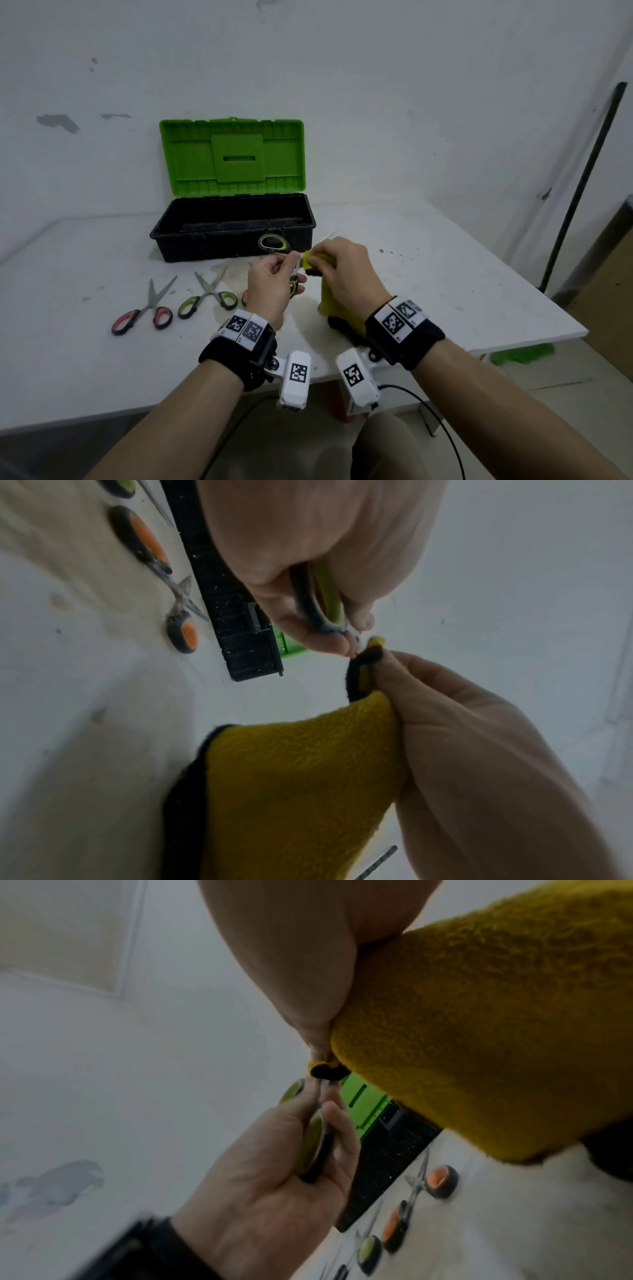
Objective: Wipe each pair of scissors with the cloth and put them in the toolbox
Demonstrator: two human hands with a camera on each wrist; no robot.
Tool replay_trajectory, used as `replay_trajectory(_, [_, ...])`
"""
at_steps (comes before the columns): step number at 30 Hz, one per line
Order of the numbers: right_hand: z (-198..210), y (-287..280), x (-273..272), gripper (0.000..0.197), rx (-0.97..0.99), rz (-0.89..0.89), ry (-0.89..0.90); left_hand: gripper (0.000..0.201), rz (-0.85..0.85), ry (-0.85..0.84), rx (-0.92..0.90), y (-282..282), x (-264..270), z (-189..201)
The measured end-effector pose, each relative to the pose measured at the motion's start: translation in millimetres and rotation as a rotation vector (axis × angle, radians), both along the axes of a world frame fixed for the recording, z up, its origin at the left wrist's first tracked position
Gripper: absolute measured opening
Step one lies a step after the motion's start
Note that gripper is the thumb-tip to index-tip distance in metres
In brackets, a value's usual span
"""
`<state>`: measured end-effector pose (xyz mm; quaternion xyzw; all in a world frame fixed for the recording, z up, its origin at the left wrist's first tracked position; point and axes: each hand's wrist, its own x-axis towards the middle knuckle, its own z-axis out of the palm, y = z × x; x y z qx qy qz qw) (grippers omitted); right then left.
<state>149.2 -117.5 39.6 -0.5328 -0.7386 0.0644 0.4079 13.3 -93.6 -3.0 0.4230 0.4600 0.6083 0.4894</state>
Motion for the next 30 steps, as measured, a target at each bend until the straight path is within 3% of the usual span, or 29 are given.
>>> replay_trajectory(3, [-3, 7, 3, 0.01, -0.007, -0.032, -0.014, 0.019, 0.0, 0.015, -0.005, -2, 3, 2])
replay_trajectory(8, [7, 20, 26, 0.01, -0.02, -0.194, 0.131, 0.021, 0.034, 0.051, -0.023, 1, -2, -7])
replay_trajectory(15, [-8, 0, -1, 0.008, 0.002, -0.015, -0.013, 0.023, -0.004, 0.026, 0.011, -3, 6, -1])
replay_trajectory(22, [6, 21, 25, 0.014, -0.05, -0.233, 0.083, 0.021, 0.023, 0.039, -0.019, -3, 2, -7])
replay_trajectory(28, [-5, -2, 0, 0.01, -0.012, -0.032, 0.015, 0.022, -0.012, 0.021, -0.01, -3, 5, -2])
replay_trajectory(30, [-8, 2, 0, 0.01, -0.007, -0.046, -0.001, 0.023, -0.022, 0.028, -0.012, -3, 7, -1])
